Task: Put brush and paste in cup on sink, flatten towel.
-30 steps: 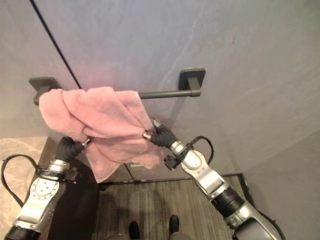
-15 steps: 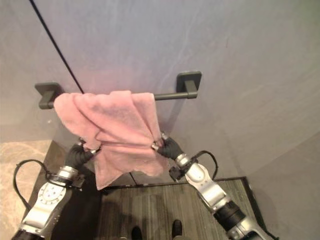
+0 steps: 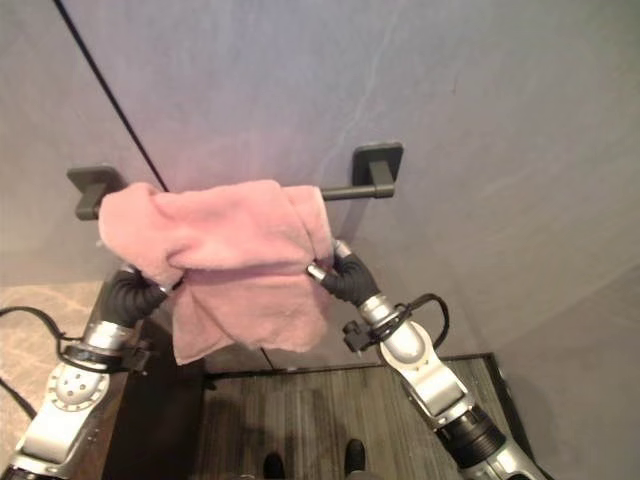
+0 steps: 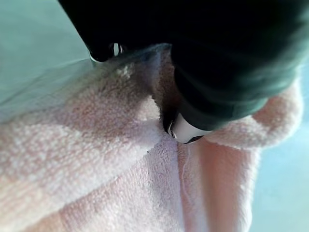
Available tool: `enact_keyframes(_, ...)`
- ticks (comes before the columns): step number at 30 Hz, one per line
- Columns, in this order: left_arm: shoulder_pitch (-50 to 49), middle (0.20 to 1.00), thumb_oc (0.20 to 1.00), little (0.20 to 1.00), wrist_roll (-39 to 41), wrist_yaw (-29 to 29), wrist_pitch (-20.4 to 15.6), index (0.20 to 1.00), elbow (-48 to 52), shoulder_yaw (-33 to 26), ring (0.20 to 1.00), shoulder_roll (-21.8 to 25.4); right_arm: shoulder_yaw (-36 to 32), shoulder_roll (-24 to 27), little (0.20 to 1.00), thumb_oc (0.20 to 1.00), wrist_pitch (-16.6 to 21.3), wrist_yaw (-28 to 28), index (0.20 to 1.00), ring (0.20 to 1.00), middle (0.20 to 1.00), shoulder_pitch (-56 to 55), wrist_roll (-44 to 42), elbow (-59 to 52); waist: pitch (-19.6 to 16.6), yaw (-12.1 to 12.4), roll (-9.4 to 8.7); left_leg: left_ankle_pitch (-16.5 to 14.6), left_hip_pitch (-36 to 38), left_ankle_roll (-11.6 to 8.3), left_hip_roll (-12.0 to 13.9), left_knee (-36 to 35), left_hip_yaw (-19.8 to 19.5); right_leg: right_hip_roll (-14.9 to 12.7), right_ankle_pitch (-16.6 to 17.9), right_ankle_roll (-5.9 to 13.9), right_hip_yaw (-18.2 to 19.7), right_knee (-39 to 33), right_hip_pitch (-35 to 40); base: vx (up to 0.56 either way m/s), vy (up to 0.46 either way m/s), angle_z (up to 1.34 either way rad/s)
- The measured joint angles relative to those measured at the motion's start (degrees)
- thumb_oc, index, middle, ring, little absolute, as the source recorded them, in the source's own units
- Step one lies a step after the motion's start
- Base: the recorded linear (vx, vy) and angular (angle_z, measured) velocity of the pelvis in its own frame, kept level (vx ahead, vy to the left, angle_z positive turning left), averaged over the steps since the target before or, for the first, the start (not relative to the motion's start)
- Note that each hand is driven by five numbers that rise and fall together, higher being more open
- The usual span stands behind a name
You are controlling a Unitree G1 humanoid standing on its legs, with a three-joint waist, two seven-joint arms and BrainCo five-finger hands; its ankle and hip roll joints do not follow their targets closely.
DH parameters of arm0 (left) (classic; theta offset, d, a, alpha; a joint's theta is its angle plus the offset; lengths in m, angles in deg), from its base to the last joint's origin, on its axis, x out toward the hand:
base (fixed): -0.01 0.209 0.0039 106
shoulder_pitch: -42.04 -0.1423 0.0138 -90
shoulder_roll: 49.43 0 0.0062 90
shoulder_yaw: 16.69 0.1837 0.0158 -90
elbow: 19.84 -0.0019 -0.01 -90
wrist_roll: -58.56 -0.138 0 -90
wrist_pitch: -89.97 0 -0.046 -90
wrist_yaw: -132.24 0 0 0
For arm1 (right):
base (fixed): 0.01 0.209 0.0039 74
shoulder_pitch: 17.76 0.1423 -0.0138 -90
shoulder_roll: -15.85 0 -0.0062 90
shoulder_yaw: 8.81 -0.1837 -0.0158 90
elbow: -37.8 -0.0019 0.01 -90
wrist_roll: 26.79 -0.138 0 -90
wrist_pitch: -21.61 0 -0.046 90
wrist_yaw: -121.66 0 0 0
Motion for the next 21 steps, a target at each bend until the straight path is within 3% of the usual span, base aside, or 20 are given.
enact_keyframes(1,-0.15,0.200,0.200,0.200,-0.28,-0.02,-0.07,0.200,0.23,-0.04,0.200,1.30,-0.09,0.00,0.200,0.200,0.04,-0.06,0.200,0.200,0.200,0.04,-0.24,-0.28,0.11,0.04,0.17,0.00,-0.06,0.00,0.02,0.00,0.00,0.05,0.00,0.00,-0.06,0.01,-0.09,0.03,-0.002,-0.03)
enact_keyframes(3,-0.44,0.200,0.200,0.200,1.23,0.05,-0.29,0.200,-0.34,0.64,0.200,-0.99,-0.09,-0.30,0.200,0.200,0.35,-0.28,0.200,0.200,0.200,-0.73,-0.06,0.14,0.18,-0.19,0.65,-0.03,0.11,0.02,-0.06,0.00,0.07,0.00,-0.01,0.02,0.07,0.00,-0.01,0.03,-0.012,-0.02)
enact_keyframes(6,-0.72,0.200,0.200,0.200,0.19,-0.13,0.84,0.200,-0.73,2.02,0.200,0.51,-0.41,0.29,0.200,0.200,-0.42,-0.73,0.200,0.200,0.200,-1.27,0.15,0.68,0.22,-0.25,0.80,-0.03,-0.10,0.02,-0.01,-0.01,0.00,0.03,-0.04,0.05,0.06,0.01,-0.20,0.01,-0.004,0.00)
enact_keyframes(9,-0.56,0.200,0.200,0.200,1.58,-0.15,0.23,0.200,-1.92,2.77,0.200,-1.30,-1.06,-0.26,0.200,0.200,-0.01,-0.89,0.200,0.200,0.200,-2.94,0.23,-0.35,0.28,-0.36,1.06,-0.04,-0.10,0.03,-0.02,-0.01,-0.06,0.01,-0.13,0.16,0.04,0.00,-0.15,0.00,0.000,0.00)
enact_keyframes(10,0.76,0.200,0.200,0.200,1.48,-0.09,1.78,0.200,-3.75,4.74,0.200,-1.64,-0.94,-0.38,0.200,0.200,-0.45,-1.41,0.200,0.200,0.200,-2.54,0.38,1.15,0.19,-0.48,1.16,-0.04,-0.30,0.03,-0.03,-0.02,-0.08,-0.02,-0.18,0.17,0.08,-0.01,-0.31,0.04,-0.015,0.03)
enact_keyframes(12,0.29,0.200,0.200,0.200,1.06,-0.13,2.05,0.200,-1.43,5.32,0.200,1.75,-1.41,-0.06,0.200,0.200,-0.35,-2.20,0.200,0.200,0.200,-2.60,0.38,0.87,0.27,-0.63,1.11,-0.02,-0.94,0.03,-0.02,-0.02,-0.09,0.01,-0.18,0.20,0.05,0.02,-0.97,0.00,0.000,0.00)
enact_keyframes(14,0.40,0.200,0.200,0.200,2.51,0.04,1.58,0.200,-2.82,5.53,0.200,-1.79,-1.69,-0.11,0.200,0.200,-0.29,-2.98,0.200,0.200,0.200,-3.06,2.15,1.11,0.21,-0.89,1.81,-0.05,-0.66,0.06,-0.15,-0.01,-0.05,-0.12,-0.10,0.10,0.08,0.00,-0.69,0.00,0.000,0.00)
enact_keyframes(17,0.59,0.200,0.200,0.200,1.15,0.03,2.22,0.200,-2.52,5.89,0.200,0.52,-1.79,-0.05,0.200,0.200,-0.27,-3.63,0.200,0.200,0.200,-2.84,2.46,1.08,0.32,-1.07,1.74,-0.05,-0.80,0.07,-0.04,-0.01,-0.03,0.02,-0.10,0.09,0.04,0.02,-0.86,0.06,-0.012,0.00)
enact_keyframes(21,0.53,0.200,0.200,0.200,1.28,0.02,2.42,0.200,-2.68,6.47,0.200,-0.83,-2.06,-0.25,0.200,0.200,-0.11,-4.24,0.200,0.200,0.200,-4.35,2.66,1.17,0.39,-1.30,1.84,-0.09,-0.83,0.10,-0.05,-0.01,-0.09,-0.02,-0.22,0.10,-0.06,0.00,-0.76,0.05,-0.013,0.03)
